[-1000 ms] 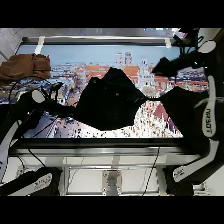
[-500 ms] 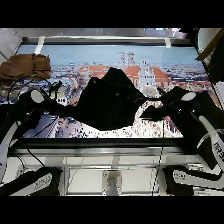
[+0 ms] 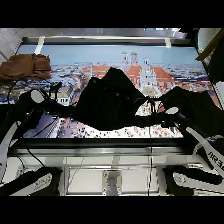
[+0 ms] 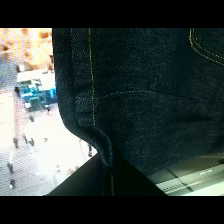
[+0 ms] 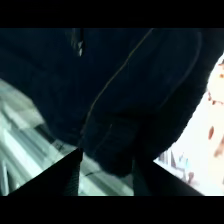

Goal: Fold the clothes and pants, and hang the long-sleeved shirts on hangers.

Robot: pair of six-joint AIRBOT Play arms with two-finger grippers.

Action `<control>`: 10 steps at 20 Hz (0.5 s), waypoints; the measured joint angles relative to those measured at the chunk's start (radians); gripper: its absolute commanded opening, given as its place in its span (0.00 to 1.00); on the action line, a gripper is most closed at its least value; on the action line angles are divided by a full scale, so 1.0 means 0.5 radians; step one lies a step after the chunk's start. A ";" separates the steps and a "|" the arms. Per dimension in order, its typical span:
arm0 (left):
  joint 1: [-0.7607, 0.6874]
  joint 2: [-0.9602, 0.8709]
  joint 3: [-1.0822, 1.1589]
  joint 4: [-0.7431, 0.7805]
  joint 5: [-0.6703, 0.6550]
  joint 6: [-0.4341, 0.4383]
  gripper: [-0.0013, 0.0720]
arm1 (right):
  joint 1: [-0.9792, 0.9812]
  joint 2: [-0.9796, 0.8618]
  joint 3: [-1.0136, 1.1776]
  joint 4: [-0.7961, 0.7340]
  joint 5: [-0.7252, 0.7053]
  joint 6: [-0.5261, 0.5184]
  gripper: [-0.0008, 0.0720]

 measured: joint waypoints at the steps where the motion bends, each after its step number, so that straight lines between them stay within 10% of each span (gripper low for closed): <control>1: 0.000 0.000 0.000 0.000 -0.001 0.000 0.04 | 0.009 0.000 -0.004 0.005 -0.010 -0.006 0.04; 10: 0.000 0.187 -0.009 0.005 -0.133 -0.001 0.04 | -0.075 0.357 0.040 -0.361 0.573 0.141 0.04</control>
